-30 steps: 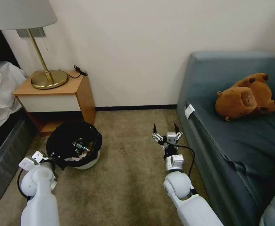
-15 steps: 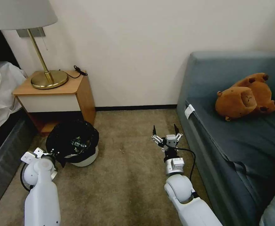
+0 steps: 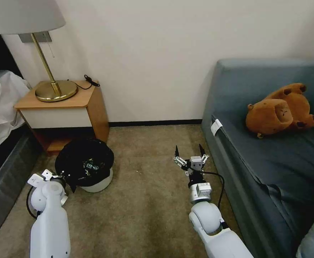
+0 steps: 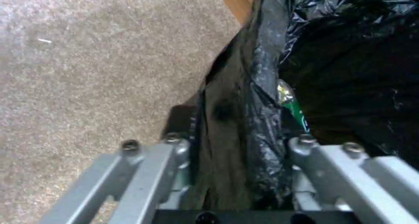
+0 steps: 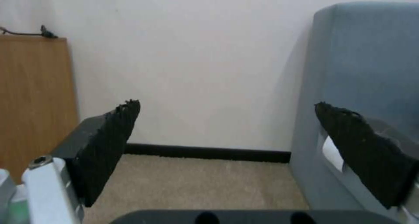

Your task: Pick up the trash bin, then pick up the garbage on the floor and place it into the trash bin.

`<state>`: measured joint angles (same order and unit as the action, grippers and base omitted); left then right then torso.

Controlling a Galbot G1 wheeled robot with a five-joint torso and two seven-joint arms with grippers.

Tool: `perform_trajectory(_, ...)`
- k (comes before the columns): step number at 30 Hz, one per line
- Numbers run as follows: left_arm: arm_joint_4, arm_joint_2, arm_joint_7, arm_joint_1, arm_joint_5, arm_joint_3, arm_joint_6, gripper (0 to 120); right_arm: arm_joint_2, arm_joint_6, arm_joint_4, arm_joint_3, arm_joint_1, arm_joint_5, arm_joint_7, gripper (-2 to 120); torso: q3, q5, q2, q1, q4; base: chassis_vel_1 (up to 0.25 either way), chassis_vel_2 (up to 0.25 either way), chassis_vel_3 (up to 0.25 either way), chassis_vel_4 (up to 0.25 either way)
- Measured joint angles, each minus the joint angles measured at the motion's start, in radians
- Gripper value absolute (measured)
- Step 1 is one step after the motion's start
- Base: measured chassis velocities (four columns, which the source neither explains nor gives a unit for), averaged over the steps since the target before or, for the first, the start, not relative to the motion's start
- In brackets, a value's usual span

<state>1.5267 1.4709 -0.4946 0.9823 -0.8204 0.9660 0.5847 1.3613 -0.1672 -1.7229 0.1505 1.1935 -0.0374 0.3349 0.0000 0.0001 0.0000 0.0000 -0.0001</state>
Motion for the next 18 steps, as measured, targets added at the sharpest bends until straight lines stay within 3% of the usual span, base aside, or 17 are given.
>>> perform_trajectory(2, 0.008, -0.003, 0.000, 0.006, 0.000, 0.005, 0.000, 53, 0.000, -0.002, 0.000, -0.002, 0.005, 0.004, -0.005, 100, 0.000, -0.0001, 0.000, 0.000, 0.0000, 0.000, 0.000, 0.000, 0.000)
perform_trajectory(7, 0.043, -0.005, 0.014, 0.022, -0.001, 0.012, 0.001, 68, 0.002, -0.005, 0.003, -0.004, 0.005, 0.010, -0.013, 100, 0.000, -0.0001, 0.000, 0.000, 0.0001, 0.000, 0.000, 0.000, 0.000)
perform_trajectory(11, 0.128, -0.008, 0.058, 0.065, 0.021, 0.011, 0.007, 86, 0.001, -0.010, 0.007, -0.004, 0.009, 0.016, -0.026, 100, 0.000, -0.0001, 0.000, 0.000, 0.0000, 0.000, 0.000, 0.000, 0.000)
perform_trajectory(14, 0.146, -0.008, 0.087, 0.076, 0.054, 0.011, 0.003, 90, 0.001, -0.012, 0.008, -0.003, 0.010, 0.017, -0.028, 100, 0.000, 0.0000, 0.000, 0.000, 0.0000, 0.000, 0.000, 0.000, 0.000)
perform_trajectory(15, 0.188, -0.004, 0.207, 0.105, 0.173, 0.016, -0.026, 97, 0.002, -0.015, 0.009, -0.003, 0.011, 0.020, -0.030, 100, 0.000, -0.0001, 0.000, 0.000, 0.0001, 0.000, 0.000, 0.000, 0.000)
perform_trajectory(16, 0.226, 0.000, 0.284, 0.124, 0.241, 0.017, -0.043, 98, 0.003, -0.018, 0.012, -0.002, 0.012, 0.022, -0.030, 100, 0.000, -0.0002, 0.000, 0.000, 0.0003, 0.000, 0.000, 0.000, 0.000)
perform_trajectory(17, 0.226, 0.000, 0.284, 0.124, 0.241, 0.017, -0.043, 98, 0.003, -0.018, 0.012, -0.002, 0.012, 0.022, -0.030, 100, 0.000, -0.0002, 0.000, 0.000, 0.0003, 0.000, 0.000, 0.000, 0.000)
perform_trajectory(18, 0.270, 0.007, 0.347, 0.141, 0.294, 0.016, -0.064, 98, 0.005, -0.022, 0.016, -0.002, 0.013, 0.025, -0.030, 100, 0.000, 0.0001, 0.000, 0.000, 0.0002, 0.000, 0.000, 0.000, 0.000)
